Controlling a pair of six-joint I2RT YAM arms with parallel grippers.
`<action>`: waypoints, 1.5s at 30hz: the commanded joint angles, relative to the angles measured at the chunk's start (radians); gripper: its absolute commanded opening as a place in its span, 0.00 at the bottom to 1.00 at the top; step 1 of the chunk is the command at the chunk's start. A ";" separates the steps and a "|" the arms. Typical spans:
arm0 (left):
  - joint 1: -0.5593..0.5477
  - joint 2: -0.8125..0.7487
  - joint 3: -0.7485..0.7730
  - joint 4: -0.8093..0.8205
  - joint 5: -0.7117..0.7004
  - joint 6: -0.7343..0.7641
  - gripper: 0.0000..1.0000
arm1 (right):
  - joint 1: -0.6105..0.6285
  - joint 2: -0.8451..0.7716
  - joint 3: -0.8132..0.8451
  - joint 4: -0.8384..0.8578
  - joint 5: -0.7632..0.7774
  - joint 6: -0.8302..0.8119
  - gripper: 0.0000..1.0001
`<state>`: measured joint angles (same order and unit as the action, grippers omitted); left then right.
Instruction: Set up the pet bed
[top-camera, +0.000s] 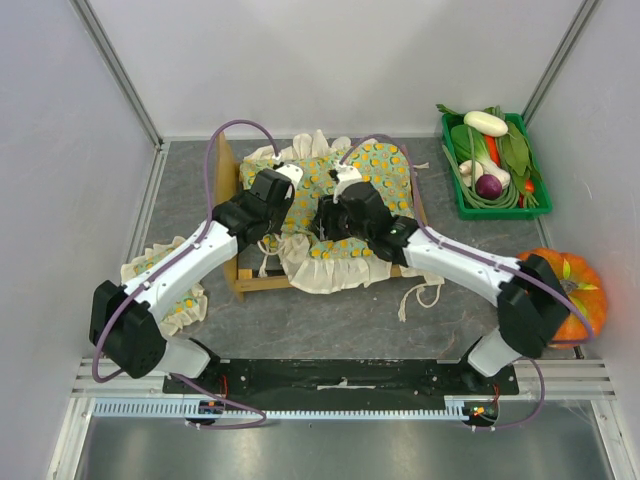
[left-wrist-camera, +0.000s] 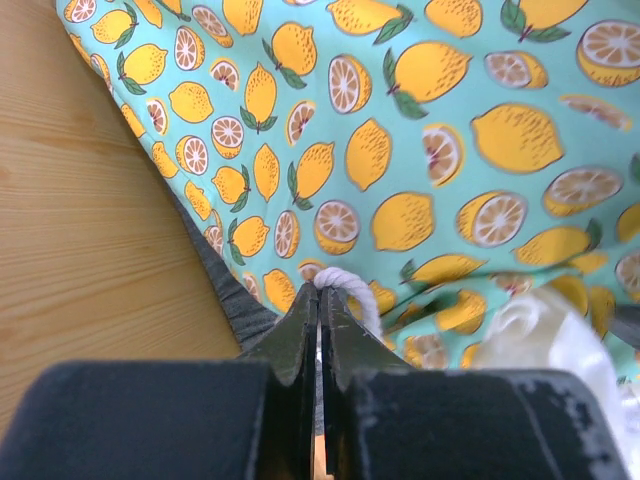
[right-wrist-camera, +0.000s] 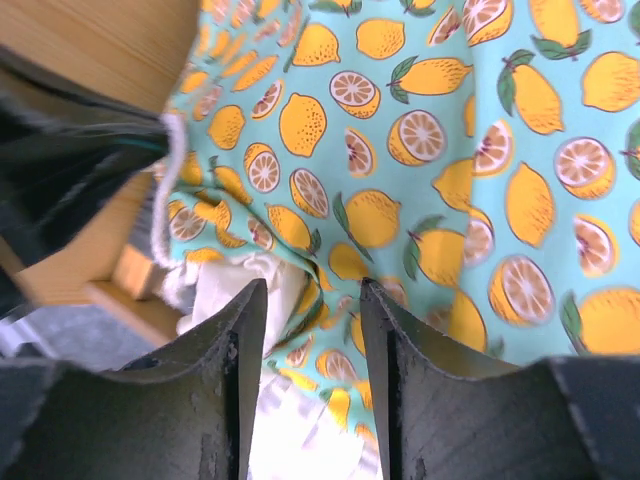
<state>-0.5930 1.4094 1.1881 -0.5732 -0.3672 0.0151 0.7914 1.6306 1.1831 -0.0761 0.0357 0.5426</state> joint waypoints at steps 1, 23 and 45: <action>0.001 -0.009 -0.001 0.048 -0.006 0.039 0.02 | 0.005 -0.161 -0.138 0.160 -0.056 0.204 0.54; 0.059 -0.041 -0.019 0.050 0.089 0.023 0.02 | 0.341 0.149 -0.109 0.522 0.386 0.514 0.53; 0.082 -0.099 -0.030 0.007 0.160 0.014 0.02 | 0.332 0.157 -0.138 0.630 0.477 0.340 0.00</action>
<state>-0.5163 1.3628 1.1587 -0.5671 -0.2321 0.0158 1.1275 1.9057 1.0752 0.5152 0.5426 1.0149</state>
